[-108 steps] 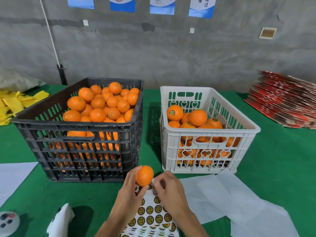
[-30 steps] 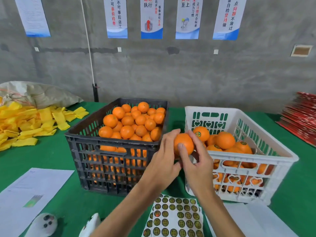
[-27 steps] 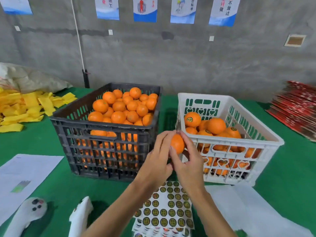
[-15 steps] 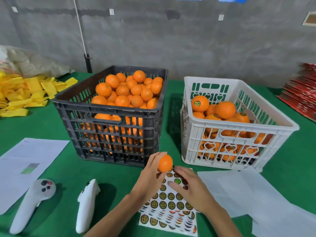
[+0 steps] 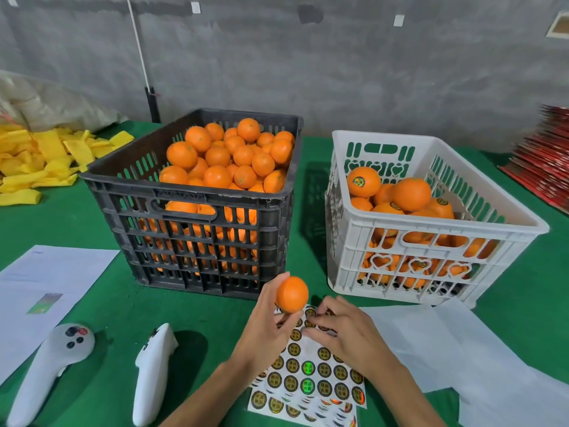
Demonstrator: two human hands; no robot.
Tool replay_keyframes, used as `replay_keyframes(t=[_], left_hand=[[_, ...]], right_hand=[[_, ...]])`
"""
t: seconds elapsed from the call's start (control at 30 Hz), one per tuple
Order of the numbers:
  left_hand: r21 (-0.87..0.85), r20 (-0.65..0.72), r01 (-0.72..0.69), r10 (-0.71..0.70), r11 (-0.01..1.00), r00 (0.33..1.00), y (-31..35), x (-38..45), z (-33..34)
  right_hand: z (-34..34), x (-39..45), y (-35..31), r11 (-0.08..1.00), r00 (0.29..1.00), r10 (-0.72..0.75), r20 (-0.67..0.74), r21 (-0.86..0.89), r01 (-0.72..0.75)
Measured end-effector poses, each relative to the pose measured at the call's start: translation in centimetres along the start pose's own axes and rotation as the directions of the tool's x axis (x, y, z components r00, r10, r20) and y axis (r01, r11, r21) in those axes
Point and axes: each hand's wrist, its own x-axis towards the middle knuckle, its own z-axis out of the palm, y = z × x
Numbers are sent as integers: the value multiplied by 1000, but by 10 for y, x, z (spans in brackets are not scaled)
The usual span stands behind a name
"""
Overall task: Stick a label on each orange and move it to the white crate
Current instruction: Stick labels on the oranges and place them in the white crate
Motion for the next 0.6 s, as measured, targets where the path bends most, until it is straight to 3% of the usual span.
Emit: replay_keyframes(t=[0.3,0.6], left_hand=[[-33,6,35,-35,999,999,1,0,1],[-15,4,52,-51,999,999,1,0,-1]], right_hand=[[2,-2,-4,998,999,-38,-18,53,39],[15,-4,-3,927,982,182,-60,343,-151]])
